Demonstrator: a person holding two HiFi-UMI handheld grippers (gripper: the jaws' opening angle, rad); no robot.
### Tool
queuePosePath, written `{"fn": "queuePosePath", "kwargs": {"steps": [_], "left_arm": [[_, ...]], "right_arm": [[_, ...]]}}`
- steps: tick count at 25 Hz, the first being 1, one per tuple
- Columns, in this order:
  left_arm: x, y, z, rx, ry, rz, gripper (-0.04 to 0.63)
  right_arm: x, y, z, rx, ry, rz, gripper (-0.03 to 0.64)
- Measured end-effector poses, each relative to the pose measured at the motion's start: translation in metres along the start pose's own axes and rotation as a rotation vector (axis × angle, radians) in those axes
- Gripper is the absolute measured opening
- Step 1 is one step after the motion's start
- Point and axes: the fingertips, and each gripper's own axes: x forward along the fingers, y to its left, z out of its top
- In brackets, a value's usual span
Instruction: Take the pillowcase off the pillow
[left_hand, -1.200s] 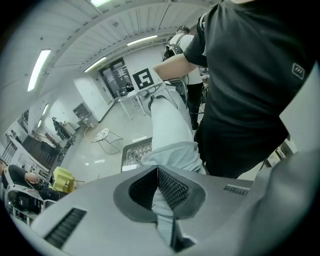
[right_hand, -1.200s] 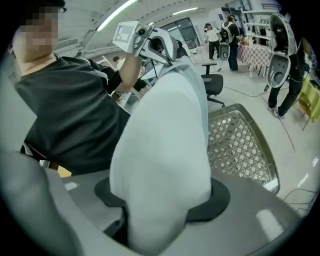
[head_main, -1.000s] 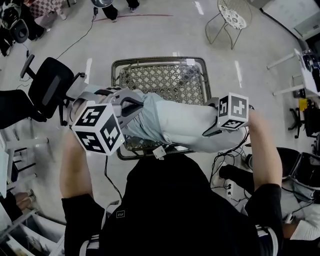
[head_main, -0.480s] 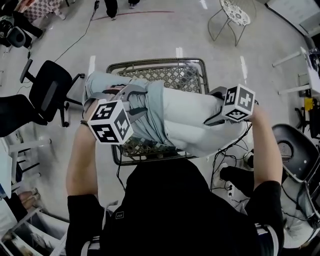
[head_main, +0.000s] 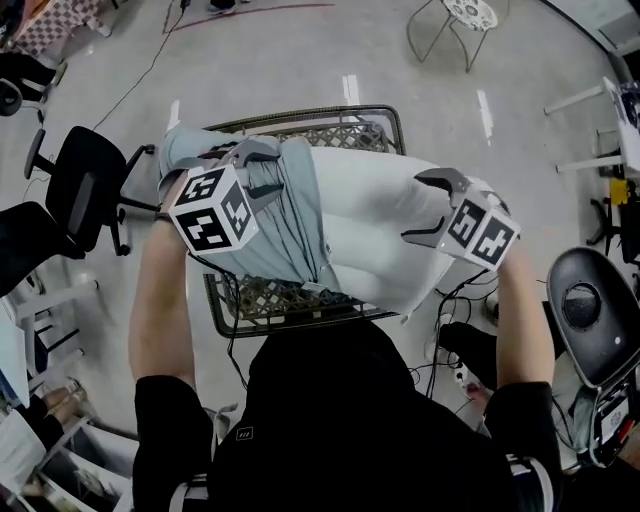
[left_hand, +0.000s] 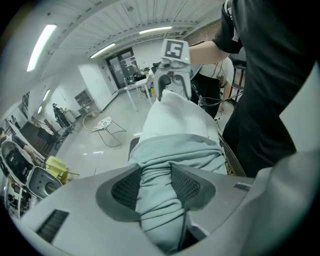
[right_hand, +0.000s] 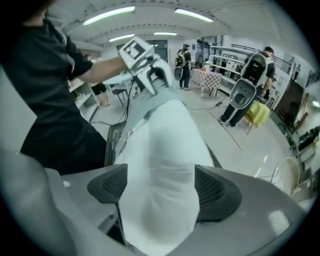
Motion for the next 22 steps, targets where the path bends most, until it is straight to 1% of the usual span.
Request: {"fn": "queuePosePath", "kwargs": {"steps": [1,2,3,4,5,6,7,8,9,10,12,13,14,16,19,22], "left_arm": [[0.006,0.005,-0.001,0.001,0.005,-0.001,0.183],[0.011,0.010,-0.001,0.002,0.008,-0.003,0.183],[0.017,0.014,-0.002,0.001,0.008,-0.004,0.183],[0.022,0.019,-0.002,-0.001,0.004,0.001,0.183],[0.026,0.025,-0.002,-0.003,-0.004,0.017,0.184],[0.031,0.033,-0.001,-0.003,-0.018,0.048,0.188],[0.035,0.042,-0.001,-0.001,-0.033,0.093,0.195],[0.041,0.049,-0.001,-0.001,-0.047,0.137,0.195],[0.049,0.051,-0.004,-0.006,-0.053,0.163,0.194],[0.059,0.046,-0.009,-0.019,-0.051,0.159,0.176],[0.082,0.020,-0.025,-0.052,-0.035,0.101,0.177],[0.094,0.004,-0.036,-0.067,-0.025,0.068,0.176],[0.104,-0.013,-0.046,-0.083,-0.016,0.035,0.177],[0.116,-0.045,-0.062,-0.115,-0.013,-0.012,0.178],[0.116,-0.080,-0.068,-0.138,-0.038,-0.029,0.178],[0.109,-0.105,-0.066,-0.114,-0.053,-0.031,0.184]], "right_arm": [[0.021,0.011,-0.006,-0.049,0.047,-0.020,0.430],[0.039,0.017,-0.013,-0.103,0.102,-0.059,0.433],[0.053,0.020,-0.020,-0.154,0.153,-0.115,0.477],[0.063,0.018,-0.025,-0.187,0.184,-0.178,0.495],[0.067,0.014,-0.026,-0.190,0.181,-0.237,0.497],[0.070,0.009,-0.025,-0.163,0.147,-0.282,0.497],[0.072,0.004,-0.023,-0.121,0.103,-0.308,0.495],[0.078,0.002,-0.025,-0.081,0.070,-0.310,0.494],[0.089,0.006,-0.030,-0.052,0.057,-0.289,0.492],[0.103,0.014,-0.036,-0.032,0.057,-0.252,0.492],[0.133,0.037,-0.046,-0.007,0.060,-0.181,0.492],[0.144,0.046,-0.049,0.006,0.052,-0.165,0.489],[0.151,0.051,-0.049,0.023,0.039,-0.161,0.421],[0.156,0.056,-0.048,0.057,0.028,-0.160,0.411],[0.155,0.072,-0.043,0.084,0.024,-0.159,0.411],[0.155,0.100,-0.038,0.124,0.023,-0.148,0.417]]}}
